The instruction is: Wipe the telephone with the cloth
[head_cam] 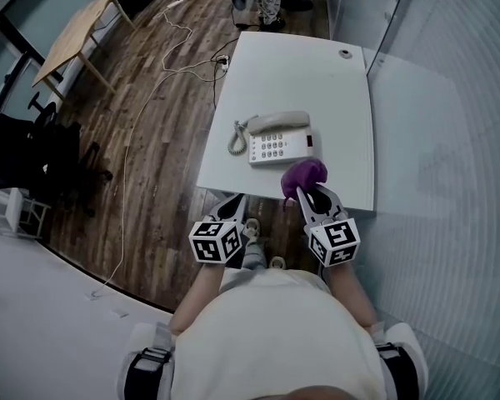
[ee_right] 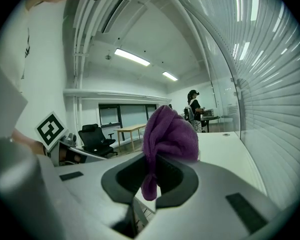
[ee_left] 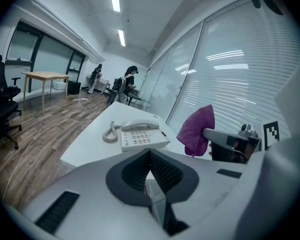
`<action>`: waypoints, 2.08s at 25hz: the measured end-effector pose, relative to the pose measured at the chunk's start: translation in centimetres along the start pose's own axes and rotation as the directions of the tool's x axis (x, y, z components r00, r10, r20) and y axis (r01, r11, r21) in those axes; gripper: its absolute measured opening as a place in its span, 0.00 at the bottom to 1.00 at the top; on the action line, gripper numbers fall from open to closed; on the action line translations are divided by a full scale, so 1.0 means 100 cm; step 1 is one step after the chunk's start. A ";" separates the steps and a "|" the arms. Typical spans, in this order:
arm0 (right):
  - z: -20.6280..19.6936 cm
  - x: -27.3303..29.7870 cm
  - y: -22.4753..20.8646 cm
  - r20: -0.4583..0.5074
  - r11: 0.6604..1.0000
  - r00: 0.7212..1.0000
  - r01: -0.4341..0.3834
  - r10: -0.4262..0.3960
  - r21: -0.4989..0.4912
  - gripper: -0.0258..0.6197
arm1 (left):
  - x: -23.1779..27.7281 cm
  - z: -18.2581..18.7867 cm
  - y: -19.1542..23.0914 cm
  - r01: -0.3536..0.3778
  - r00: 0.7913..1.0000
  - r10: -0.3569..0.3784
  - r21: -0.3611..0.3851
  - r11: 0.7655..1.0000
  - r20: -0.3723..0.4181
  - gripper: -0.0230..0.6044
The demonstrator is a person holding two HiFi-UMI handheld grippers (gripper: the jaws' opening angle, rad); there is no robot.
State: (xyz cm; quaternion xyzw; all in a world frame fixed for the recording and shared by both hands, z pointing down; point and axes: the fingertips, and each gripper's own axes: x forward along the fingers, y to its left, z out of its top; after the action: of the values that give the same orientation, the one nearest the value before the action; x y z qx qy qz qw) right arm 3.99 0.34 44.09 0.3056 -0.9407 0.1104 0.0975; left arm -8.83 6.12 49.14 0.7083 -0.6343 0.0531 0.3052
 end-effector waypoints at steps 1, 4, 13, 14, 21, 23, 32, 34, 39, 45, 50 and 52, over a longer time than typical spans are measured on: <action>0.002 0.003 -0.001 0.001 1.000 1.000 0.010 -0.010 -0.001 0.11 | 0.003 0.002 0.003 0.007 1.000 -0.007 0.000 1.000 -0.003 0.07; 0.009 0.015 -0.007 0.005 0.999 0.999 0.039 -0.039 -0.003 0.11 | 0.017 0.012 0.014 0.027 1.000 -0.027 0.000 1.000 -0.006 0.07; 0.034 0.066 -0.028 0.009 0.993 0.993 0.116 -0.116 -0.016 0.11 | 0.060 0.057 0.050 0.097 0.995 -0.097 0.019 0.995 -0.016 0.07; 0.037 0.071 -0.029 0.008 0.992 0.992 0.123 -0.123 -0.021 0.11 | 0.063 0.062 0.053 0.105 0.994 -0.105 0.020 0.994 -0.014 0.07; 0.048 0.102 -0.045 -0.003 0.983 0.984 0.177 -0.177 -0.054 0.11 | 0.087 0.078 0.071 0.169 0.985 -0.168 0.024 0.985 -0.031 0.07; 0.049 0.110 -0.053 -0.015 0.976 0.978 0.205 -0.206 -0.068 0.11 | 0.093 0.083 0.076 0.185 0.982 -0.184 0.029 0.982 -0.037 0.07; 0.045 0.131 -0.107 -0.075 0.928 0.927 0.362 -0.368 -0.084 0.11 | 0.126 0.100 0.098 0.249 0.966 -0.244 0.058 0.967 -0.084 0.07; 0.042 0.133 -0.118 -0.096 0.912 0.908 0.399 -0.408 -0.096 0.11 | 0.130 0.102 0.100 0.266 0.961 -0.260 0.063 0.962 -0.093 0.07; 0.029 0.141 -0.144 -0.172 0.870 0.856 0.461 -0.488 -0.177 0.11 | 0.144 0.098 0.107 0.301 0.949 -0.292 0.069 0.951 -0.119 0.07; 0.024 0.145 -0.162 -0.249 0.830 0.796 0.495 -0.552 -0.258 0.11 | 0.150 0.096 0.108 0.330 0.936 -0.318 0.060 0.942 -0.154 0.07; 0.019 0.160 -0.172 -0.265 0.792 0.761 0.491 -0.593 -0.363 0.11 | 0.153 0.098 0.108 0.335 0.933 -0.323 0.060 0.940 -0.156 0.07; 0.017 0.168 -0.173 -0.273 0.781 0.753 0.472 -0.598 -0.410 0.11 | 0.155 0.099 0.111 0.324 0.938 -0.313 0.055 0.945 -0.153 0.07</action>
State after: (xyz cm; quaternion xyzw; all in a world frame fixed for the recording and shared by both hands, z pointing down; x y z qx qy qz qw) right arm 0.76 -23.09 49.25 0.5173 -0.7775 -0.0160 0.3572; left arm -19.31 -12.35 52.35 0.8075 -0.4854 0.0784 0.3259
